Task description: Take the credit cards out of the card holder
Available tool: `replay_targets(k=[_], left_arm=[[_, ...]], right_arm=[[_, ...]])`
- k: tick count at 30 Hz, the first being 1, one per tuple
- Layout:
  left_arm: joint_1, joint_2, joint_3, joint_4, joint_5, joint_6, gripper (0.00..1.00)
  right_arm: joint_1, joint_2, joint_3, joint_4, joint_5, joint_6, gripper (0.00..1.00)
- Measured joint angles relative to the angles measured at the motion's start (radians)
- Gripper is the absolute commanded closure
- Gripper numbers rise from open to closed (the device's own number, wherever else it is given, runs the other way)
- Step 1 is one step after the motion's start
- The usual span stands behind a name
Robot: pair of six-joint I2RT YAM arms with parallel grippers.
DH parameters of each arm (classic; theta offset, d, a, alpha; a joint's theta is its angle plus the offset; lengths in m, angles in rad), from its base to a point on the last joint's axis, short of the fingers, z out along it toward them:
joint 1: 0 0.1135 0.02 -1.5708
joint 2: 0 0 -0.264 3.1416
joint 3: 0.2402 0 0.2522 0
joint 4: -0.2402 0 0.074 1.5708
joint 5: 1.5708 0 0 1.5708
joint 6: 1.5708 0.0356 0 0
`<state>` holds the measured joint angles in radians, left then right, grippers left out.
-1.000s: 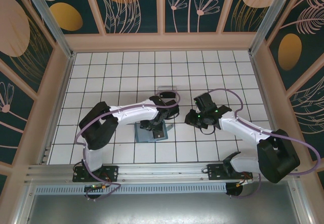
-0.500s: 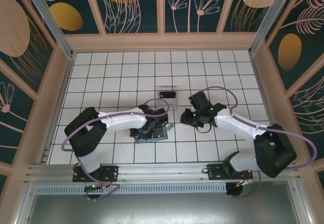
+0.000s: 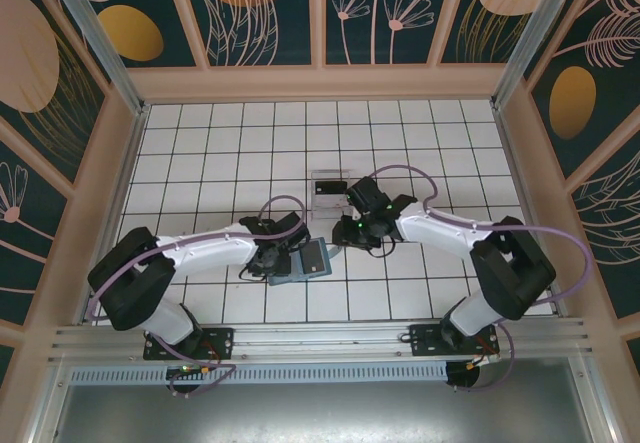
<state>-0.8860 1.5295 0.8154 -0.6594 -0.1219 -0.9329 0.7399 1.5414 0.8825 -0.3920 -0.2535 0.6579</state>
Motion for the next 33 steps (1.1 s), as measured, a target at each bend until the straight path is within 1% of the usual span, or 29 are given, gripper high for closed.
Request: replay_targets(k=[5,8,12,16,19,24,28,31,33], left_arm=[[0.033,-0.044,-0.011,0.022,0.017,0.001,0.61],[0.044,-0.059,-0.001,0.027,0.023,0.006,0.62],[0.047,-0.059,0.057,0.027,0.029,0.024,0.62],[0.047,-0.059,0.119,0.040,0.043,0.043,0.63],[0.047,-0.059,0.135,0.082,0.076,0.051,0.64],[0.048,-0.050,0.135,0.177,0.177,0.055,0.67],[0.048,0.001,0.135,0.252,0.262,0.053,0.71],[0.048,0.040,0.135,0.311,0.325,0.044,0.73],[0.048,0.058,0.134,0.343,0.358,0.039,0.74]], right_arm=[[0.006,0.058,0.018,0.000,-0.007,-0.013,0.82],[0.010,0.066,0.020,-0.001,-0.006,-0.021,0.90],[0.014,0.064,0.020,-0.001,0.001,-0.017,0.95],[0.016,0.030,0.012,-0.002,0.014,-0.002,0.95],[0.016,-0.015,-0.013,-0.001,0.025,0.013,0.95],[0.019,-0.068,-0.059,-0.005,0.034,0.041,0.93],[0.021,-0.091,-0.079,-0.008,0.043,0.062,0.91],[0.021,-0.109,-0.093,-0.008,0.047,0.077,0.86],[0.021,-0.116,-0.097,-0.011,0.051,0.086,0.78]])
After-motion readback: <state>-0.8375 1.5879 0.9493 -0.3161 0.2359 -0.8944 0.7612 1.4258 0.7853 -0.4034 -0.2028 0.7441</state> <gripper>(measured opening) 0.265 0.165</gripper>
